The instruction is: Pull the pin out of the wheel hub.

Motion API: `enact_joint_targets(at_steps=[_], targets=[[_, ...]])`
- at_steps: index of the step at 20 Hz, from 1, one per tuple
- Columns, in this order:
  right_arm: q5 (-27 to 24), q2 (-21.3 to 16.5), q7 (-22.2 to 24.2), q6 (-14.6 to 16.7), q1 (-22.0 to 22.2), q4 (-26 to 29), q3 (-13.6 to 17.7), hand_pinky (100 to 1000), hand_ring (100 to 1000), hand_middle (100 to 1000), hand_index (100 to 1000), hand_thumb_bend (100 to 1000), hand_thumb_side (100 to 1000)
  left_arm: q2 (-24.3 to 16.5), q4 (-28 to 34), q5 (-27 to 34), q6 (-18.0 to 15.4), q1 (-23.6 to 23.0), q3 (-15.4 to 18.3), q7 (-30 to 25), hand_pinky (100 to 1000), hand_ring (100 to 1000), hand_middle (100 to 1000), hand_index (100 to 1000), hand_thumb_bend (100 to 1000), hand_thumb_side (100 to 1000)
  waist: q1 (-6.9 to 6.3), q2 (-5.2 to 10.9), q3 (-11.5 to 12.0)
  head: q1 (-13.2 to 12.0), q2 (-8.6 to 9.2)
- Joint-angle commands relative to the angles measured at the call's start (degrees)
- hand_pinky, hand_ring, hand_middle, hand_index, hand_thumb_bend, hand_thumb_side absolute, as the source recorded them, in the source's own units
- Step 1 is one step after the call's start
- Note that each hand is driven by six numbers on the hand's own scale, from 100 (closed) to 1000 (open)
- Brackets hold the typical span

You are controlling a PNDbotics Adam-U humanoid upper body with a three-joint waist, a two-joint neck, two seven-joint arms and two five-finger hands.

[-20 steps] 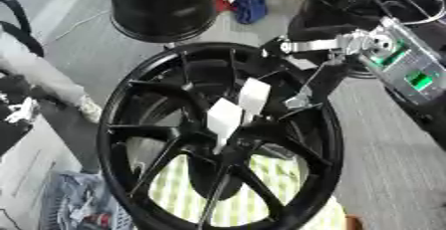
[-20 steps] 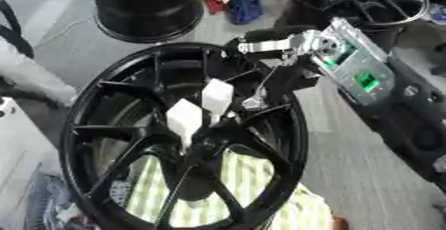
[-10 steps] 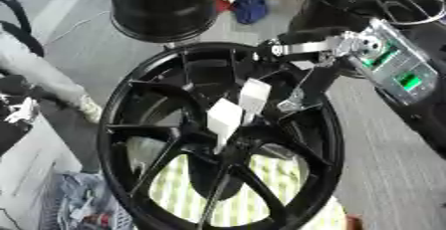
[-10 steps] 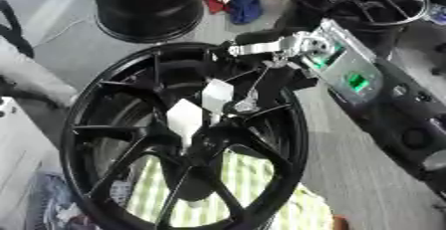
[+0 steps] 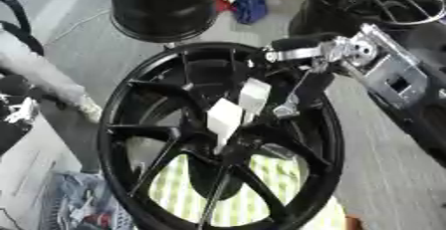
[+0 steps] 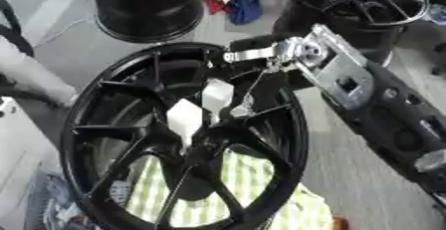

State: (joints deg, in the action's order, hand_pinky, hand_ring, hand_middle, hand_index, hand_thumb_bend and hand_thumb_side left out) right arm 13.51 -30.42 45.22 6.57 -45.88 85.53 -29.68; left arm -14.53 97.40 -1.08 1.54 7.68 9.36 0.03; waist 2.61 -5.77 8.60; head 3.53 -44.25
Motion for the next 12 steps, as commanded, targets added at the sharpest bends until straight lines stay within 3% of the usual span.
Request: enact_joint_targets(at_steps=[1,12], targets=[[0.36,-0.27,0.19,0.14,-1.35,-0.24,0.37,783,812,822,895,327,265,-0.70,0.99,-0.23,-0.08,0.68,-0.03,-0.28,552,603,626,764,285,296,-0.27,0.52,0.02,0.20,0.14],[0.96,0.39,0.54,0.34,-1.52,-0.78,0.02,729,716,761,841,322,269,-0.70,0.99,-0.22,-0.05,0.67,-0.03,-0.32,552,603,626,764,283,297,-0.27,0.54,0.02,0.33,0.14]])
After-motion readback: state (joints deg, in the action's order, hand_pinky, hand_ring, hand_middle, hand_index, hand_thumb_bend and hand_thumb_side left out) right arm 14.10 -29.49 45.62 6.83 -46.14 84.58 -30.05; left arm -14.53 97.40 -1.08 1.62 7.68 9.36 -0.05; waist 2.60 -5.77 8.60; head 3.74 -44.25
